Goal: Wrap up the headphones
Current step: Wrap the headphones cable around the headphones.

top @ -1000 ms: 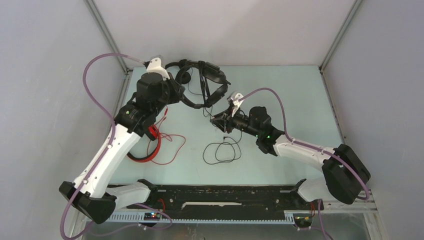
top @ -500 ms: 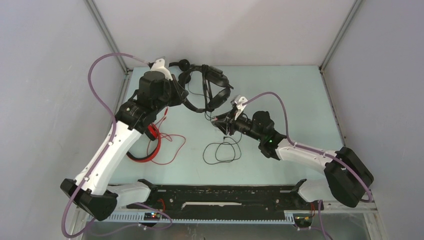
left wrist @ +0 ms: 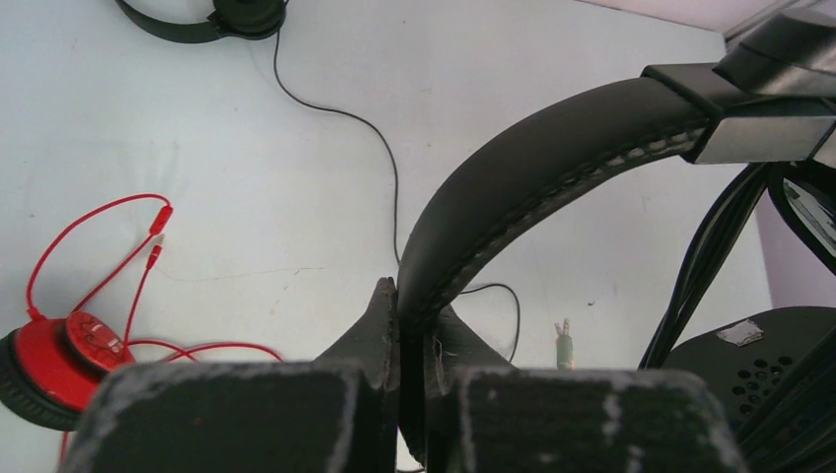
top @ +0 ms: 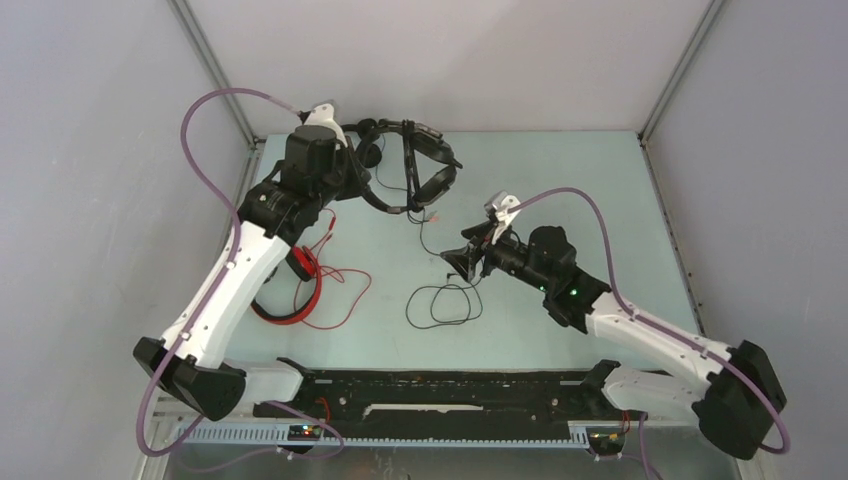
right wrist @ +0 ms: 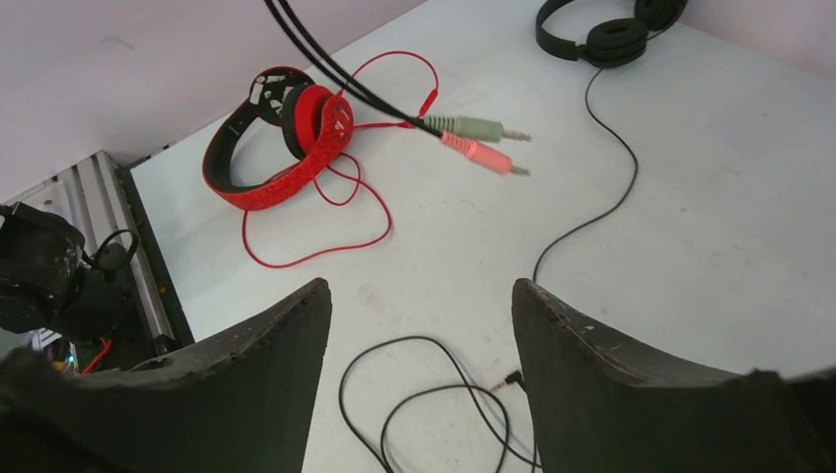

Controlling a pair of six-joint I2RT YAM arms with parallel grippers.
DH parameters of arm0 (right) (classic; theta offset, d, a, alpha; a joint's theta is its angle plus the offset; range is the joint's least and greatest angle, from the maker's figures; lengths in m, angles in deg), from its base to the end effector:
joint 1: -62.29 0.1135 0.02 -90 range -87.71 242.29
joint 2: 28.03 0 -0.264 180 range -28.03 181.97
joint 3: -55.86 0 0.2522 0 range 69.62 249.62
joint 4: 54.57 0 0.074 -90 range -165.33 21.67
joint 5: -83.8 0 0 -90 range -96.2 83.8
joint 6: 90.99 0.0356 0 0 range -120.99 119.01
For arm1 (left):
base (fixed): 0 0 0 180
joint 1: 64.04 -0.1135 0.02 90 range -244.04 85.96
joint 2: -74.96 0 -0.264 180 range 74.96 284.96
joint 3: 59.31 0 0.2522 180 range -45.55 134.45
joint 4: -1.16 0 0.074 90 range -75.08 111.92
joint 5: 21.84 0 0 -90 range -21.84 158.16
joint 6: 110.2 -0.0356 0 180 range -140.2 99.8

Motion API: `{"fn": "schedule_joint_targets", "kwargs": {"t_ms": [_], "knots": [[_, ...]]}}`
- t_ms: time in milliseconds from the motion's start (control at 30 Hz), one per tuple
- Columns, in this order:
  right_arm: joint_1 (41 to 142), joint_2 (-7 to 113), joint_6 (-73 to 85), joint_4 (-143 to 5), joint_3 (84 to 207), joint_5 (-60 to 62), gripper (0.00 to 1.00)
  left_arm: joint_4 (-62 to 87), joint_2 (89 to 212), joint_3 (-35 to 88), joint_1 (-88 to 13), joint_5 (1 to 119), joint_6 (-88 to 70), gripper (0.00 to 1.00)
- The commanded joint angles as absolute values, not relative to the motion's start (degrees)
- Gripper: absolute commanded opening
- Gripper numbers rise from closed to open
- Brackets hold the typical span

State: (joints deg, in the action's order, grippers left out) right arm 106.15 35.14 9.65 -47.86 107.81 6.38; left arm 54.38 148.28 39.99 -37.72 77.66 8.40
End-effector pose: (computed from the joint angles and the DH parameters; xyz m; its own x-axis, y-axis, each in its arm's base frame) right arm 0.1797 0.1834 0.2915 -0.2095 0.0486 -0.9766 -0.8080 0.5538 0.2009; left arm 0.2428 -0.1135 0.4269 -0.5066 -0.2761 -0.8168 0.0721 0.9304 -0.3593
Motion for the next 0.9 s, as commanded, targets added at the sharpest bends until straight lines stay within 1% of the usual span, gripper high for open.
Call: {"fn": "schedule_joint_targets", "kwargs": {"t_ms": [0,167,267,333,400,533,600,700,767,867], "knots": [[105.9,28.9,5.3,-58.1,111.0,4.1,0.71,53.9,148.7,45.1,-38.5,79.1,7.1,0.0],[107.3,23.7,-1.7,-64.3,115.2,5.5,0.72,56.2,151.0,46.0,-38.5,77.3,6.1,0.0],[110.5,21.6,-10.7,-63.5,116.0,5.1,0.73,57.5,152.2,46.5,-38.5,75.0,5.3,0.0],[112.9,21.2,-15.2,-61.5,116.7,2.6,0.74,58.8,153.3,47.3,-38.5,73.9,4.5,0.0],[114.1,22.4,-14.5,-60.6,119.2,0.4,0.74,59.2,154.3,47.9,-38.6,73.2,4.1,0.0],[114.2,27.3,-2.6,-62.6,125.3,4.2,0.69,57.2,155.0,48.1,-38.5,72.2,4.5,0.0],[114.3,29.2,8.1,-62.3,126.7,2.4,0.67,55.9,155.3,48.3,-38.5,72.3,5.0,0.0],[114.1,30.3,28.6,-63.4,126.5,-4.5,0.71,53.8,155.4,48.6,-38.6,72.6,6.1,0.0],[114.0,31.4,38.6,-59.8,124.8,-3.4,0.72,52.4,155.6,48.6,-38.5,72.8,6.8,0.0],[113.4,33.9,48.6,-55.7,123.9,-3.2,0.76,48.9,155.0,47.4,-38.5,73.6,7.6,0.0]]}}
